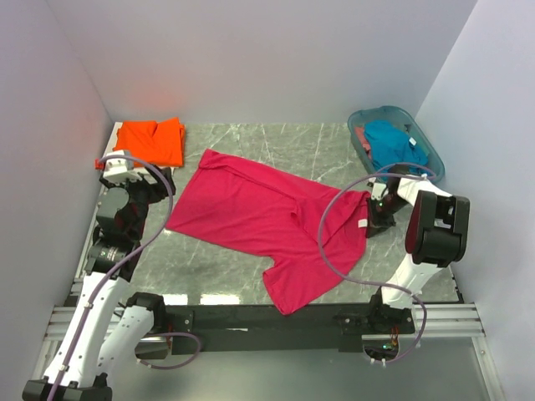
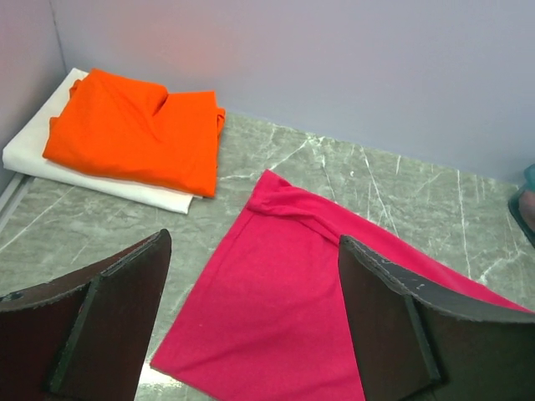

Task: Fold and stack the t-shirts
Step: Fold the tshirt

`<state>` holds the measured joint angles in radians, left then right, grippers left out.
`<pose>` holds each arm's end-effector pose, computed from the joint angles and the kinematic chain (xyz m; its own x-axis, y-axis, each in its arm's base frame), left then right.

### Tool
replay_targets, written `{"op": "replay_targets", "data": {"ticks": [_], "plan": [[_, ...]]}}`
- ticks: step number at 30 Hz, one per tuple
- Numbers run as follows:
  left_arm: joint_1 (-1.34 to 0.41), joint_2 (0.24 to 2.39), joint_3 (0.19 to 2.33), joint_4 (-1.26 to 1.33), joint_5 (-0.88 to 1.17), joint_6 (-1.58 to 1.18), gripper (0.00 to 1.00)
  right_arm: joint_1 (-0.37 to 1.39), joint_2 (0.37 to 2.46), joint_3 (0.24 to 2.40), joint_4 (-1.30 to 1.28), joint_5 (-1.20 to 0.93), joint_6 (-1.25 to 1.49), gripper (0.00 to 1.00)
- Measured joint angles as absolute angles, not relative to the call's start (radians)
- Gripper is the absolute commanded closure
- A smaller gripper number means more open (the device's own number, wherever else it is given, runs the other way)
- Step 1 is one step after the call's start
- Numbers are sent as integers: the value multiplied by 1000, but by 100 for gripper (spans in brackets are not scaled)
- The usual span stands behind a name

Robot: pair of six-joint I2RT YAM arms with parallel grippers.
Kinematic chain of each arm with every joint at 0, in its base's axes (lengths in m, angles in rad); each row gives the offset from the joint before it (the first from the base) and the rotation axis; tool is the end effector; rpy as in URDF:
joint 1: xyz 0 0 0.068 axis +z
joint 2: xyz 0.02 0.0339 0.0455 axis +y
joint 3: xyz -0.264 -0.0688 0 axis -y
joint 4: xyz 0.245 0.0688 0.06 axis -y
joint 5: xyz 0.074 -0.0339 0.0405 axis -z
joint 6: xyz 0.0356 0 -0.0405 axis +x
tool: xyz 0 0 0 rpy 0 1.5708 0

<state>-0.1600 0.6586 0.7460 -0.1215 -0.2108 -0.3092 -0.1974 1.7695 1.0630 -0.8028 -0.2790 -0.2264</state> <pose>0.1580 -0.0179 0.3525 -0.0167 -0.2987 -0.9542 -0.0585 0.9530 -0.2973 0.3001 -0.0500 0.1509 -0.9923 -0.0216 -0.1216 -0.0521 0.9658 0.2541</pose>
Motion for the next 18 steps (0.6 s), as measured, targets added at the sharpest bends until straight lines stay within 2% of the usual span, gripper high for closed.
{"op": "replay_targets", "data": {"ticks": [4,5,8,13,18], "plan": [[-161,702,746,-117,-178,-321,14,-243,1773,1070,-856,-280,-301,83],[-161,726,747,-115,-160,-330,15,-253,1774,1075,-871,-279,-318,72],[-161,841,765,-118,-91,-371,20,-288,1774,1108,-937,-317,-386,58],[-160,1124,858,-121,10,-497,31,-308,1744,1187,-1002,-435,-513,56],[-149,1427,984,-112,57,-624,34,-264,1688,1207,-1071,-566,-629,56]]}}
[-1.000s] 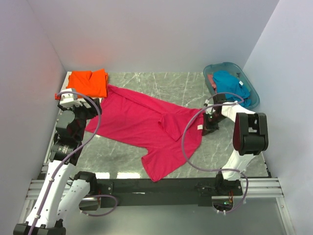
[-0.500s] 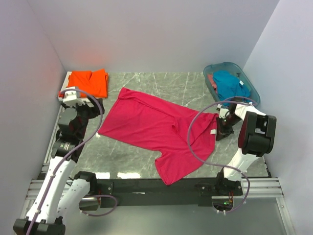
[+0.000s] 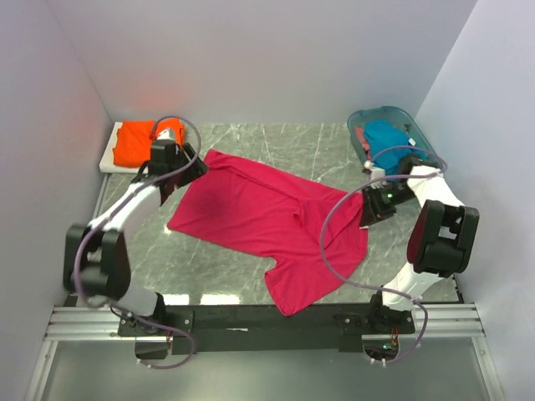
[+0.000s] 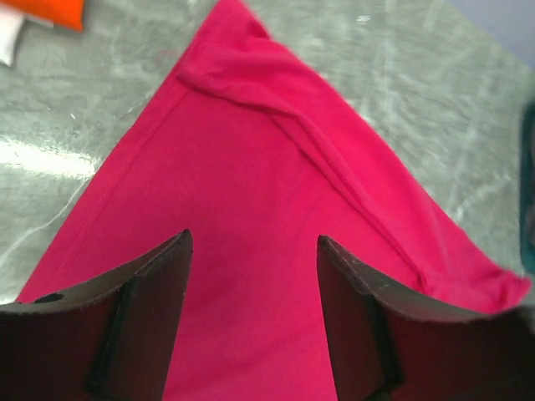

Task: Fold and stack the t-shirts
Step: Fold the tshirt

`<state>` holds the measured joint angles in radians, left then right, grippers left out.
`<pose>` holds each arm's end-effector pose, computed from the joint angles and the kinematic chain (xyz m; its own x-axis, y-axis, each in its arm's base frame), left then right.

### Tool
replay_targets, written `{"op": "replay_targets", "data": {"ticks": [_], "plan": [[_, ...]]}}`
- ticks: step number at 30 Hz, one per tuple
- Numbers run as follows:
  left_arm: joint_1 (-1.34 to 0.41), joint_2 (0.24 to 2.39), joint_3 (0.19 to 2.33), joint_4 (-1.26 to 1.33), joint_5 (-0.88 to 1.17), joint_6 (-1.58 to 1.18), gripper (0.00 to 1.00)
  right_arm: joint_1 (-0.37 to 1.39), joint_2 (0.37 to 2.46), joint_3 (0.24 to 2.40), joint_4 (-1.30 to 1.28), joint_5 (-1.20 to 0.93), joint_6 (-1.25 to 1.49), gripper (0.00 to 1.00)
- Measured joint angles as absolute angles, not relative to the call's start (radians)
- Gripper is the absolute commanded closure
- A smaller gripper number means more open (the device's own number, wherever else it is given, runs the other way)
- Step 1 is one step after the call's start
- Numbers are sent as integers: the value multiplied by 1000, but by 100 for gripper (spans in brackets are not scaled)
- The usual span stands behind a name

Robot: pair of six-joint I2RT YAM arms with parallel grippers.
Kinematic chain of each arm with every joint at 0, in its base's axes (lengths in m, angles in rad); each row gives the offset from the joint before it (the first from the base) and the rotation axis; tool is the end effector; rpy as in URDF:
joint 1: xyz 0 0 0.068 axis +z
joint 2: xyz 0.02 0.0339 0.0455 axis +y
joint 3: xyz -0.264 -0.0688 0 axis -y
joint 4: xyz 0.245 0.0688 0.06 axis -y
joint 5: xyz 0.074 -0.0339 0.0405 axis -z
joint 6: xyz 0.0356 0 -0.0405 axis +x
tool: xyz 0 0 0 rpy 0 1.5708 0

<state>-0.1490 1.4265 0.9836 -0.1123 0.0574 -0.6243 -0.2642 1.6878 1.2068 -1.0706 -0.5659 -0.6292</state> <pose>0.3183 -0.0499 0.2662 -0.5378 -0.5094 -0.6718 -0.1453 0.8409 -0.5213 0.2924 -0.0593 0.2115 -0.9042 -0.2700 -0.3310 -0.3978 0.8146 0.4221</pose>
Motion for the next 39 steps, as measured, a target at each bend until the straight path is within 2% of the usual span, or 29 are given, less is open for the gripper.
{"op": "replay_targets", "data": {"ticks": [4,9,14,17,27,39], "plan": [[-125,1627,1088,-113,49,-699,36,-120,1671,1206,-1060,-618,-664,56],[-99,1758,1172,-121,25,-768,36,160,1647,1228,-881,-539,-564,54],[-83,1840,1244,-133,17,-818,40,299,1778,1431,-763,-424,-448,52],[-79,1880,1272,-141,15,-836,41,344,1866,1519,-707,-352,-399,51],[-69,1957,1337,-164,11,-852,50,442,2020,1570,-693,-164,-326,51],[-68,1965,1344,-177,24,-852,52,447,2085,1612,-698,-115,-331,61]]}}
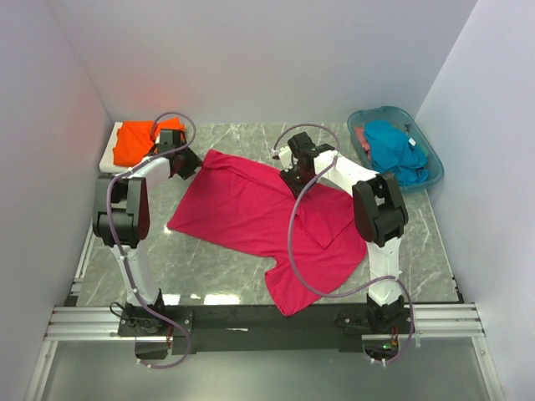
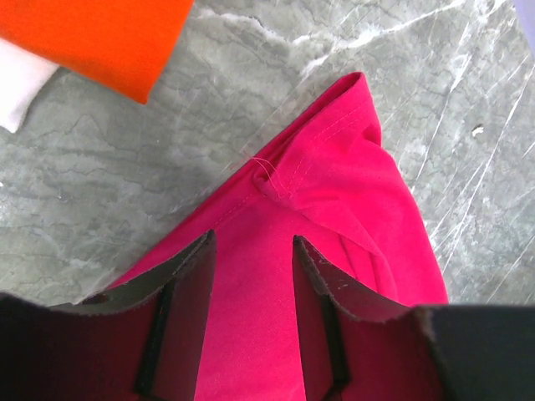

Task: Fold and stack the t-shirts
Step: Fold the tshirt

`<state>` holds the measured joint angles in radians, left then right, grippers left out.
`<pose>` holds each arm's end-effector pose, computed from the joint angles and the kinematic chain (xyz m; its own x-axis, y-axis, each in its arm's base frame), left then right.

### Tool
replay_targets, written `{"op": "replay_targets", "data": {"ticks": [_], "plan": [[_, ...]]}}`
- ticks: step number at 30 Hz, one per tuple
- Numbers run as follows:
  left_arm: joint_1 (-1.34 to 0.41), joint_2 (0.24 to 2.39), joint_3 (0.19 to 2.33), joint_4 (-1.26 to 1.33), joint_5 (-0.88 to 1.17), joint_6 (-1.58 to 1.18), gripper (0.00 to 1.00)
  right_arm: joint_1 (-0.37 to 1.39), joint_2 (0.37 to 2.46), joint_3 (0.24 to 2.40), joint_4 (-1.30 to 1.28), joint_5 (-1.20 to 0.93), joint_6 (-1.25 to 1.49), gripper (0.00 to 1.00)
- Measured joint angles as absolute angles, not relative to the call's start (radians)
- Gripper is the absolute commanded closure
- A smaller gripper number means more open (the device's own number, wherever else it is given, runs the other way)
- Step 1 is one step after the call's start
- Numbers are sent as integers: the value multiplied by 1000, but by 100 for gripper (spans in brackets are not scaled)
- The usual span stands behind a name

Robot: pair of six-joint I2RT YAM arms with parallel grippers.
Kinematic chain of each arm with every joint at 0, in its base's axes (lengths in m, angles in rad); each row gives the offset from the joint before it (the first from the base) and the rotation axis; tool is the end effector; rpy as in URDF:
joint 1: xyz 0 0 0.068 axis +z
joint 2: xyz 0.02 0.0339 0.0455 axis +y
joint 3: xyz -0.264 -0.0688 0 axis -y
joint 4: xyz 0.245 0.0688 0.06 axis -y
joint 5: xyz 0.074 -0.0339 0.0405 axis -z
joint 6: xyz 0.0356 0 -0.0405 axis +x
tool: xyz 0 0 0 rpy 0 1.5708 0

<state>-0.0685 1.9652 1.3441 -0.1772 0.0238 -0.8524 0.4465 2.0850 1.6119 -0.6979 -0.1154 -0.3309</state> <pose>0.4310 -0.0304 0.1850 -0.5343 -0.7178 -0.4465 -0.4820 0.6926 -0.5367 0.3931 0.1928 0.1844 -0.6333 -0.6610 -0.4026 -0.7138 0.6998 -0.0261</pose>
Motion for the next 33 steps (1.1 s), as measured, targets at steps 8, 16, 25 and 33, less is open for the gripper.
{"op": "replay_targets", "data": {"ticks": [8,16,25,33], "plan": [[-68,2011,1386,-207,29,-854,54,450,2086,1612,-700,-116,-333,62],[-68,2059,1442,-217,37,-858,57,452,2086,1612,-700,-117,-334,62],[-69,2115,1505,-238,56,-863,70,452,2086,1612,-704,-118,-334,63],[-71,2145,1545,-253,56,-862,89,454,2086,1612,-709,-123,-340,63]]}}
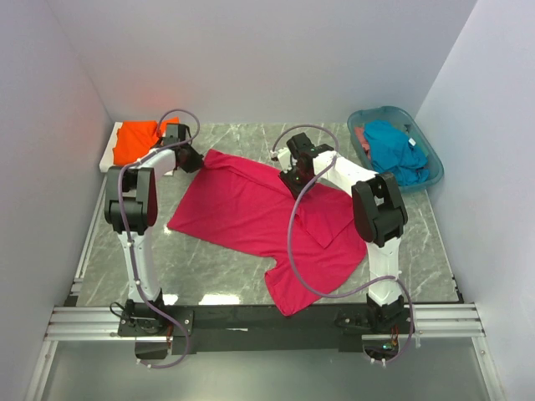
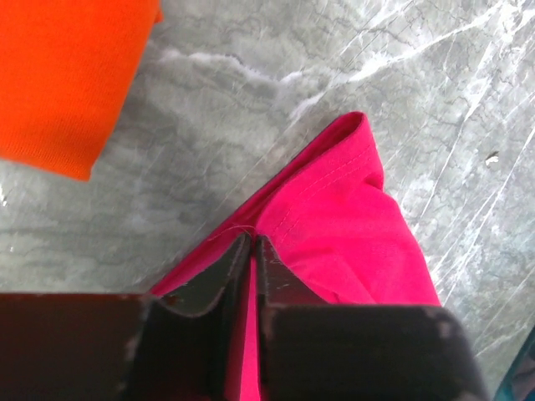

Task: Fold and stack the t-shirts
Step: Fold the tshirt

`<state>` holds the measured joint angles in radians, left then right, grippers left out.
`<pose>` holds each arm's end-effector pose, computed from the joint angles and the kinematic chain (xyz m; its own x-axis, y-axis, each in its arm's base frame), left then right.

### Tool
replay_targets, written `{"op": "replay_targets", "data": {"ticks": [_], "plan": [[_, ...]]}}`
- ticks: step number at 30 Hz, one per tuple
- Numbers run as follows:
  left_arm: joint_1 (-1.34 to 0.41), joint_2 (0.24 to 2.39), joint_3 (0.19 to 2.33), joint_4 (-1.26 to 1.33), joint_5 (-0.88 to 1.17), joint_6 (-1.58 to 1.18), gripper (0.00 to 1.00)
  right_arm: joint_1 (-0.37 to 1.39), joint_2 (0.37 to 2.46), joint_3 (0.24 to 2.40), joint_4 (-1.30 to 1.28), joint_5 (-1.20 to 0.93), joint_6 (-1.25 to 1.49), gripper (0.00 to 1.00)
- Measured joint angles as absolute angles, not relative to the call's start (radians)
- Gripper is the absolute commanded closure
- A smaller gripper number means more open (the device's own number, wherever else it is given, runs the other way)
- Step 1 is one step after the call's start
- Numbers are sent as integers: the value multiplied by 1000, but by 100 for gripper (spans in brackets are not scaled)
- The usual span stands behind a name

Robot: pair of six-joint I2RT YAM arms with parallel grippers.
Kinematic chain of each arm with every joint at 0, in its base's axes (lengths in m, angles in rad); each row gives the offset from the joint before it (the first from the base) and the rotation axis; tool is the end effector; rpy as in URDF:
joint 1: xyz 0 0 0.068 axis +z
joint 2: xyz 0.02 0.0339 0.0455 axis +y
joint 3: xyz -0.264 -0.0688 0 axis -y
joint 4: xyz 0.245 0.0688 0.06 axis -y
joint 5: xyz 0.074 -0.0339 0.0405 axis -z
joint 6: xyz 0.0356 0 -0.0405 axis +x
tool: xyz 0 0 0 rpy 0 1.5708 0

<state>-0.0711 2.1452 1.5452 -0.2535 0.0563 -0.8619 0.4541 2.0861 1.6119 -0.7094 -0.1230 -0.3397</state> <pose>0.4702 -0.0355 0.1638 -0.5712 -0.7191 -0.3957 -0.5004 0.6872 -0.5266 0.3906 0.1955 0.1835 -0.6256 -0.6734 -0.3939 -0.7270 0.6864 -0.0187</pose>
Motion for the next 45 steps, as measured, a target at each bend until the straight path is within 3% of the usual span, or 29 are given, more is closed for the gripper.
{"op": "replay_targets", "data": {"ticks": [8,19,22,26,28,45], "plan": [[-72,2161,1567,-261,56,-859,98,454,2102,1612,-713,-126,-349,62],[-72,2161,1591,-272,57,-850,99,456,2131,1612,-720,-138,-358,61],[-72,2161,1594,-272,57,-850,99,458,2133,1621,-722,-138,-360,67],[-72,2161,1599,-276,56,-848,99,458,2134,1621,-723,-131,-365,85],[-72,2161,1604,-277,56,-843,99,458,2134,1621,-723,-131,-366,88],[-52,2175,1667,-331,38,-783,99,459,2107,1576,-690,-118,-373,93]]}}
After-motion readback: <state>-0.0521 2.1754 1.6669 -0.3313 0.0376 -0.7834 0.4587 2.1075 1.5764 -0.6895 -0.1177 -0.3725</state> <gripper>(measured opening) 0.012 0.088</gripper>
